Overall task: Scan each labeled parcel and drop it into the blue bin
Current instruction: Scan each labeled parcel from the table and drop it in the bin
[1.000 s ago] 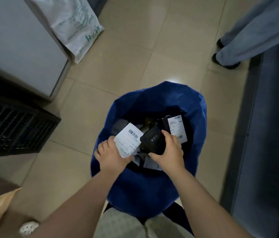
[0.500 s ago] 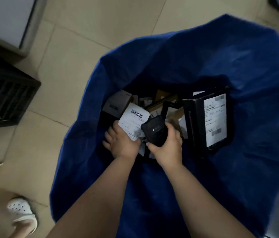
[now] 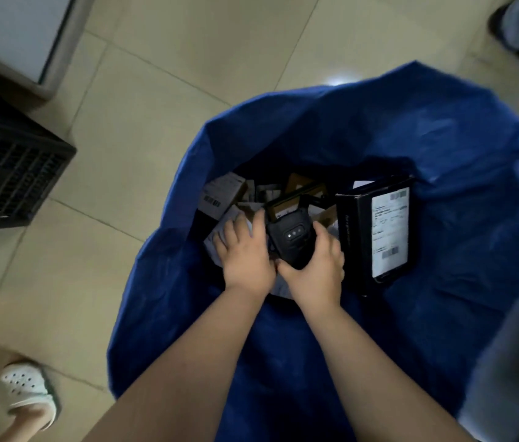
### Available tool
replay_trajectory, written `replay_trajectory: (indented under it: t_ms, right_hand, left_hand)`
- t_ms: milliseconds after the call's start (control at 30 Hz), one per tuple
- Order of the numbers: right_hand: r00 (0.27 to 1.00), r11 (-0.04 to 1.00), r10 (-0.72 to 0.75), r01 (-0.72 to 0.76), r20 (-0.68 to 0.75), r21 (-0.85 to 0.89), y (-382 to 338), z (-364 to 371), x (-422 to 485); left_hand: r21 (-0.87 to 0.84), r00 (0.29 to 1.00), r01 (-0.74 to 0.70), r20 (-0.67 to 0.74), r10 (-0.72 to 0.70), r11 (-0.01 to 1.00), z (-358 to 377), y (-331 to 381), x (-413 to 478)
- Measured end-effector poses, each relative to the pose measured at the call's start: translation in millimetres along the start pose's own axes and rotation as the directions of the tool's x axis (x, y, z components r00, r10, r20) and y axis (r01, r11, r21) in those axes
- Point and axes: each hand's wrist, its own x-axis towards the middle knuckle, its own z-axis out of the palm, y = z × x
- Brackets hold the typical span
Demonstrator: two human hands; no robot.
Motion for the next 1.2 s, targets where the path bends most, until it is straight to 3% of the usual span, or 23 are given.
replay_trajectory:
  t_ms: [333, 567, 733, 967, 1200]
  right_hand:
    - [0.992, 1.0, -0.004, 0.002, -0.13, -0.016, -49, -131, -92]
    - [0.975, 0.994, -0.111, 0.107, -0.191, -0.029, -79, -216, -166]
    - [0.952, 0.985, -0.172, 0.166, -0.253, -0.045, -105, -251, -194]
    - [0.921, 0.946, -0.323, 0.307, -0.216, -0.107, -137, -277, -212]
    - [0.863, 0.856, -0.501, 0.484, -0.063, -0.18, -159, -290, -214]
  left_hand:
    - [0.24, 0.955, -0.227, -0.134, 0.264, 0.944, -142, 25, -92]
    - [0.228, 0.887, -0.278, -0.312, 0.341, 0.933, -229, 30, -149]
    - [0.224, 0.864, -0.283, -0.364, 0.349, 0.933, -271, 34, -176]
    - [0.172, 0.847, -0.209, -0.459, 0.266, 0.963, -302, 21, -200]
    - [-0.053, 0.82, 0.021, -0.571, -0.048, 0.998, -310, 5, -236]
